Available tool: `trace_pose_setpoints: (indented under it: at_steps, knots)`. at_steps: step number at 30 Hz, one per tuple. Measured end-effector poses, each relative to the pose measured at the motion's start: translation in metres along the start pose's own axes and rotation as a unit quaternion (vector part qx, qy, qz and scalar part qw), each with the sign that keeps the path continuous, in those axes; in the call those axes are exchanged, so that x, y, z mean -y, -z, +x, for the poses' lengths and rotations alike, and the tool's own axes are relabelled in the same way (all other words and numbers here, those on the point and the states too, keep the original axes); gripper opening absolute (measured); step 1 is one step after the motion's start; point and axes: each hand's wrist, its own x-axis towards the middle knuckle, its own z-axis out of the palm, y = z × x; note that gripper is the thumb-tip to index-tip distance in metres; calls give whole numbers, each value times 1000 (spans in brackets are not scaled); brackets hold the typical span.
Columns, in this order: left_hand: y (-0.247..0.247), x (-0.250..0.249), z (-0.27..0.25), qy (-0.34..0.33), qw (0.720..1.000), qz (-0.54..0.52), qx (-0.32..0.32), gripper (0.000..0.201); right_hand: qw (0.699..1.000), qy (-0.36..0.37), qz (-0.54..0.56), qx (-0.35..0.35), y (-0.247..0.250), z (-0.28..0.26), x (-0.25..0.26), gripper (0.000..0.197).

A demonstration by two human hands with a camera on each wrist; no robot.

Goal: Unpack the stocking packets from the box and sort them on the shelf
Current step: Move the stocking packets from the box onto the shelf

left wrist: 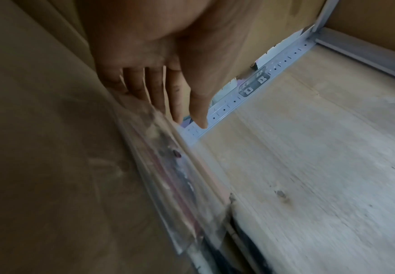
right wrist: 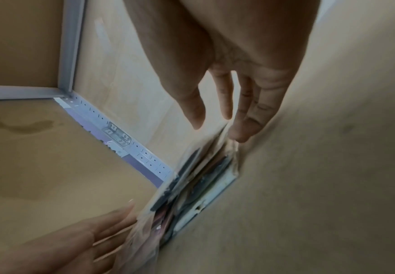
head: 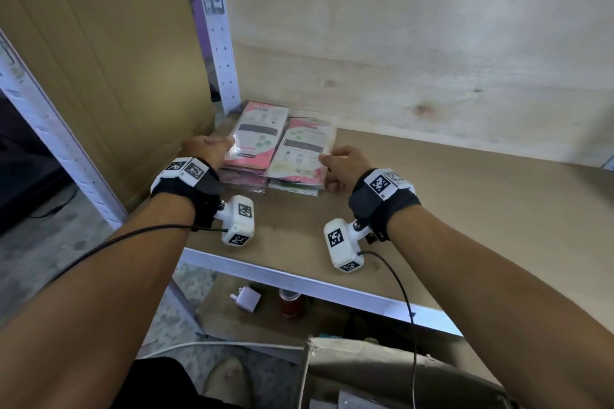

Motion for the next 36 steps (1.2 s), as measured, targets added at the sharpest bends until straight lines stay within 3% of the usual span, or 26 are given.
trace_pose_setpoints:
  at_steps: [3, 6, 10, 12, 14, 16, 21, 26, 30, 36]
  knots:
    - [8, -1, -15, -29, 999, 36, 26, 33, 999, 7, -31, 19, 12, -23, 0, 45]
    - [20, -8, -44, -60, 997, 50, 10, 34, 999, 13, -14, 41, 30, -53, -7, 38]
    - [29, -20, -108, -100, 994, -4, -35, 35, 998, 17, 14, 56, 55, -111, -26, 17]
    - [26, -26, -149, -122, 991, -55, -27, 35, 998, 33, 20, 46, 70, -145, -38, 11]
    - [19, -28, -194, -128, 979, -154, 45, 32, 998, 43, 28, 39, 85, -176, -50, 8]
    - [12, -25, -240, -137, 968, -185, 96, 35, 998, 51, 33, 29, 100, -204, -61, 7]
    - [-13, 8, -330, -164, 957, -124, 204, 42, 998, 55, 0, -7, 130, -261, -100, 10]
    - [-40, 55, -373, -146, 947, -87, 271, 36, 999, 26, -19, -20, 145, -307, -170, 6]
    - [-58, 87, -394, -175, 913, 12, 368, 23, 992, -13, -118, 44, 146, -324, -219, 8]
    - [-96, 128, -407, -142, 852, 176, 471, 19, 952, -94, -248, 150, 135, -321, -266, 15]
